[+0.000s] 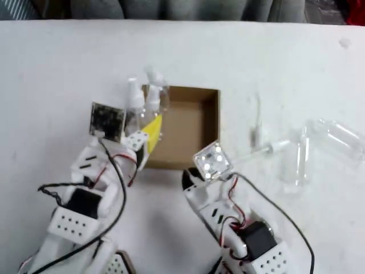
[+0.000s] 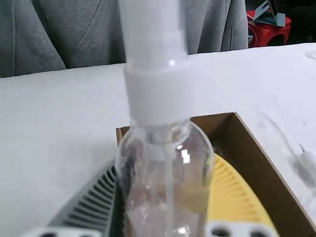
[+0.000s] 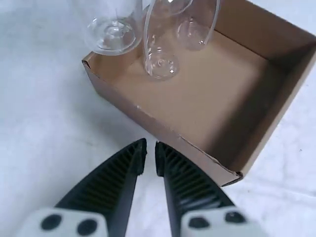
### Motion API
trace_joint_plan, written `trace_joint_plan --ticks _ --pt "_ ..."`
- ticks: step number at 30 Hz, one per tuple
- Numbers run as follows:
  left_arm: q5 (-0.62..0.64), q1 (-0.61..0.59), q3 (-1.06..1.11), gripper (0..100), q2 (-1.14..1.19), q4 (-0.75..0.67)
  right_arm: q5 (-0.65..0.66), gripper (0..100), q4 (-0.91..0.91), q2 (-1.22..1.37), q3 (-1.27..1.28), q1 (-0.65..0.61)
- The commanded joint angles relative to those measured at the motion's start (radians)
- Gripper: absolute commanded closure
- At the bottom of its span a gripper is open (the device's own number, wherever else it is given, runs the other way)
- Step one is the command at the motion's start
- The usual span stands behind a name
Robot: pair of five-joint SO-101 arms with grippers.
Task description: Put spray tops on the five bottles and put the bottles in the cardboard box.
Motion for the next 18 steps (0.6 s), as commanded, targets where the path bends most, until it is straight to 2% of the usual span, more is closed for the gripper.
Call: trace_joint_plan --ticks 1,7,10,18 --pt "-0.011 0.012 0.023 98 0.004 -0.117 0.011 98.2 -0.001 0.001 -0.009 0.01" --pt "-0.012 0.012 0.08 98 0.01 -0.199 0.011 98.2 -0.001 0.001 0.002 0.01" --pt "-0.063 0.012 0.107 98 0.01 -0.227 0.011 98.2 -0.001 0.001 0.002 0.008" --pt "-0.074 0.015 0.129 98 0.01 -0.232 0.011 98.2 -0.001 0.001 0.002 0.002"
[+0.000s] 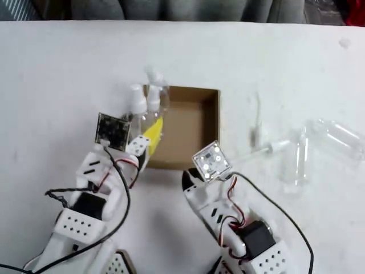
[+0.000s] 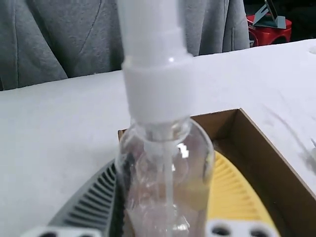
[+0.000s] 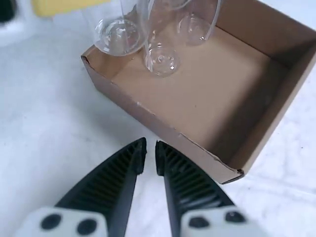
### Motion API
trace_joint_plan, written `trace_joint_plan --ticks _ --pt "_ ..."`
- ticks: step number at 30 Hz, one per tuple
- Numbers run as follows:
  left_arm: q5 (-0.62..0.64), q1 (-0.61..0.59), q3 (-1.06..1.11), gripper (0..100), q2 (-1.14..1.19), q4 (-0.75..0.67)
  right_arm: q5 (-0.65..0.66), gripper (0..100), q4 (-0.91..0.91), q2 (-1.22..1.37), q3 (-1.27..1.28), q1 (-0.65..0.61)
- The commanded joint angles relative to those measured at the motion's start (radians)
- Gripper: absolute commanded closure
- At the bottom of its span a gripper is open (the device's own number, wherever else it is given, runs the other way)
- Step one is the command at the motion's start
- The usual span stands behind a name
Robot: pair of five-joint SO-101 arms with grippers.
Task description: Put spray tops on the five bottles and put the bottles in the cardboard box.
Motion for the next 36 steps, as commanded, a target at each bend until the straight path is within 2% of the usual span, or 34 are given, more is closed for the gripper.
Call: trace_joint_plan --ticks 1,5,10,24,29,36 --pt "-0.014 0.018 -0.006 98 0.01 -0.037 0.011 98.2 -0.001 0.001 -0.009 0.004" --pt "-0.014 0.019 0.006 98 0.012 -0.038 0.011 98.2 -0.001 0.001 -0.009 0.004" --pt "-0.014 0.019 0.052 98 0.012 -0.13 0.011 98.2 -0.001 0.001 -0.009 0.004" --pt "-0.014 0.019 0.058 98 0.013 -0.137 0.009 98.2 0.001 0.001 -0.008 0.002" --pt "-0.012 0.015 0.005 98 0.145 -0.169 0.009 98.2 0.001 0.001 -0.008 0.002" --pt "-0.012 0.013 -0.015 98 0.323 -0.311 0.009 98.2 0.001 0.001 -0.008 0.002"
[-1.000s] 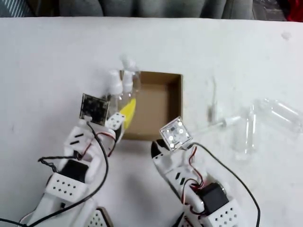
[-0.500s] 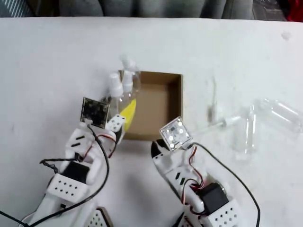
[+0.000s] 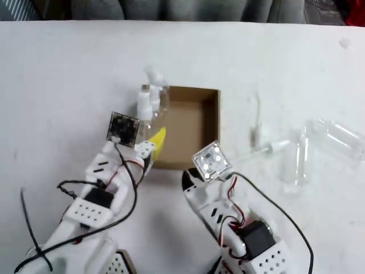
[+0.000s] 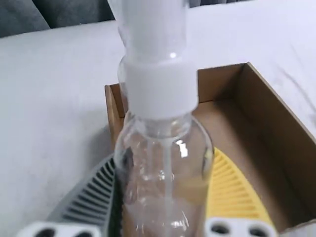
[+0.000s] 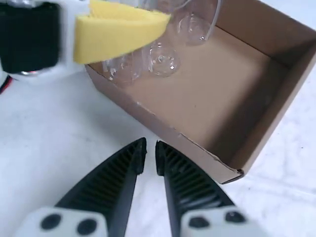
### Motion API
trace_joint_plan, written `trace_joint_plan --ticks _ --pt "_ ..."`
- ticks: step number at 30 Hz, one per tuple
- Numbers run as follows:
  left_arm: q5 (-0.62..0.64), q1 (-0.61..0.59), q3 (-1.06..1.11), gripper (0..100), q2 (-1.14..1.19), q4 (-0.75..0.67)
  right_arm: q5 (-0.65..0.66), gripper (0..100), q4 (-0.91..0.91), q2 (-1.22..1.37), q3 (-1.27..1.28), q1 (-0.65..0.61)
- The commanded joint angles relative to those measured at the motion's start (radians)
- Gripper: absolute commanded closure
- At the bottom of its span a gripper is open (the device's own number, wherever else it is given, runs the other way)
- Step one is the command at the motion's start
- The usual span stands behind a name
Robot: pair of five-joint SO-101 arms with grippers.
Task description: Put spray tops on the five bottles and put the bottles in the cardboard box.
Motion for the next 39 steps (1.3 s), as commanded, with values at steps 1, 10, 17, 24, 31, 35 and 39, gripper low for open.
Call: trace_joint_plan --ticks 1,10,17,24,31,35,39 --pt "-0.012 0.004 -0.071 98 0.041 -0.087 0.009 98.2 0.001 0.001 -0.008 0.002" --pt "0.029 0.004 -0.069 98 0.107 -0.098 0.009 98.2 0.001 0.001 -0.008 0.002" --pt "0.051 0.01 0.017 98 0.128 -0.284 0.009 98.2 0.001 0.001 -0.008 0.002" --pt "0.094 0.012 0.058 98 0.128 -0.345 0.009 98.2 0.001 0.001 -0.008 0.002" --pt "0.092 0.012 0.061 98 0.128 -0.313 0.009 98.2 0.001 0.001 -0.008 0.002" --pt "0.092 0.012 0.058 98 0.128 -0.301 0.009 98.2 0.001 0.001 -0.008 0.002" --pt "0.091 0.01 0.08 98 0.13 -0.299 0.009 98.2 0.001 0.001 -0.008 0.002"
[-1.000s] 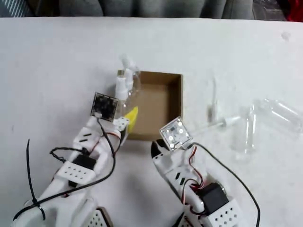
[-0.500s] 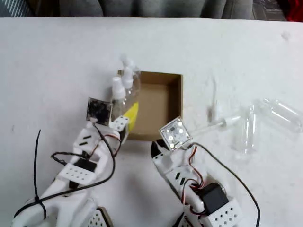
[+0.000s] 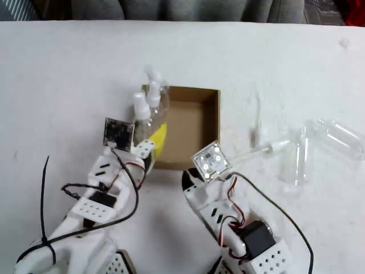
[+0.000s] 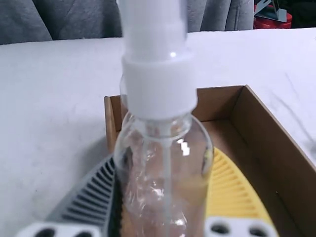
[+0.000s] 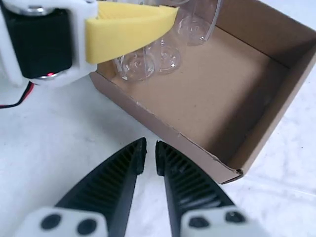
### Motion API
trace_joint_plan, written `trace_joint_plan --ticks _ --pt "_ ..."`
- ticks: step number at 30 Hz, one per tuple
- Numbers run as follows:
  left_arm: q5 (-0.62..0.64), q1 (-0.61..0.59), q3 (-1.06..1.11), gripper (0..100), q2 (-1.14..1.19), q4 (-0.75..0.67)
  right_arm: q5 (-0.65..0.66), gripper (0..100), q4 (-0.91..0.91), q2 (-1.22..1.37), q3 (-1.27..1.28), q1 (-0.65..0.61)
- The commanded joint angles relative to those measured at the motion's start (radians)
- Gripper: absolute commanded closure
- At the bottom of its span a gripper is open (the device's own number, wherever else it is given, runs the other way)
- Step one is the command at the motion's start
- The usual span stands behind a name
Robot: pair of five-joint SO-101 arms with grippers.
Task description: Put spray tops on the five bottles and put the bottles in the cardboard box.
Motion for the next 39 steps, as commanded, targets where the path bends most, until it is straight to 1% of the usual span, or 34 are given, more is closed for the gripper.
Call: trace_joint_plan --ticks 1,27,29,35,37,39 --pt "0.012 0.007 0.02 98 0.004 0.003 0.009 98.2 0.001 0.001 -0.008 0.002" --pt "0.012 0.008 0.069 97 0.004 0.002 0.009 98.2 -0.015 0.001 0.006 0.002" --pt "0.012 0.008 0.069 94 0.004 0.003 0.009 98.2 -0.015 0.001 0.006 0.002" --pt "0.021 0.002 0.081 67 0.004 0.011 0.009 98.2 -0.015 0.001 0.006 0.002" --pt "0.021 0.002 0.086 62 0.004 0.011 0.009 98.2 -0.015 0.001 0.006 0.002" --pt "0.021 0.001 0.087 61 0.004 0.011 0.009 98.2 -0.015 0.001 0.006 0.002"
